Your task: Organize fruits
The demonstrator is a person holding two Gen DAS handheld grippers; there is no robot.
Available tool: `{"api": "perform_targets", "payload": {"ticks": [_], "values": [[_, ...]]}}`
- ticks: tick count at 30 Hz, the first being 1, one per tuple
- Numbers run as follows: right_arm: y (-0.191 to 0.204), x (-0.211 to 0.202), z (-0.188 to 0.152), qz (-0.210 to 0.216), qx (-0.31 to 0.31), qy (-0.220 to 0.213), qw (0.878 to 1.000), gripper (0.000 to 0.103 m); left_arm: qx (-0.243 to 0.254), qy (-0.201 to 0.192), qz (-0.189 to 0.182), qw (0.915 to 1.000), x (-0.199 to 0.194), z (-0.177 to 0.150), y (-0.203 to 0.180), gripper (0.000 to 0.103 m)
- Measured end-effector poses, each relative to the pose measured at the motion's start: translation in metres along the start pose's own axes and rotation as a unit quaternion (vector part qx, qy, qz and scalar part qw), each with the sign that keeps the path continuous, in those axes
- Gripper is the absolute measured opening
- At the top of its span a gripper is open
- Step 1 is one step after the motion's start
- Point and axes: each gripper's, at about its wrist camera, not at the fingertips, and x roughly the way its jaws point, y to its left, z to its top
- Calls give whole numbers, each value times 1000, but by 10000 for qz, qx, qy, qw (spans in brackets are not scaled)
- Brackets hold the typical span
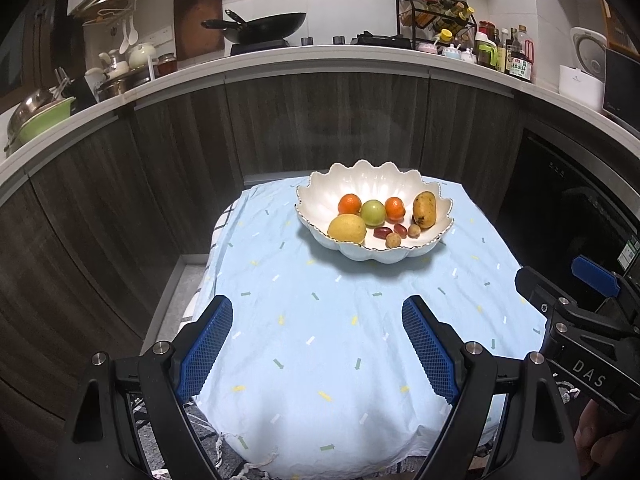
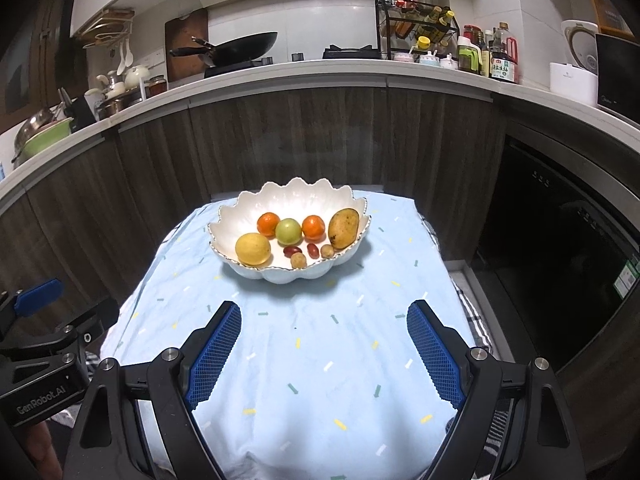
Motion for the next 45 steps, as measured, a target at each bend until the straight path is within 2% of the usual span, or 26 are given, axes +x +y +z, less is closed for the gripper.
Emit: {"api": "perform_targets", "payload": {"ticks": [45], "values": [[1,-2,1,3,-27,-30,10000,86,18,-24,46,10000,-1,0,1,87]]}}
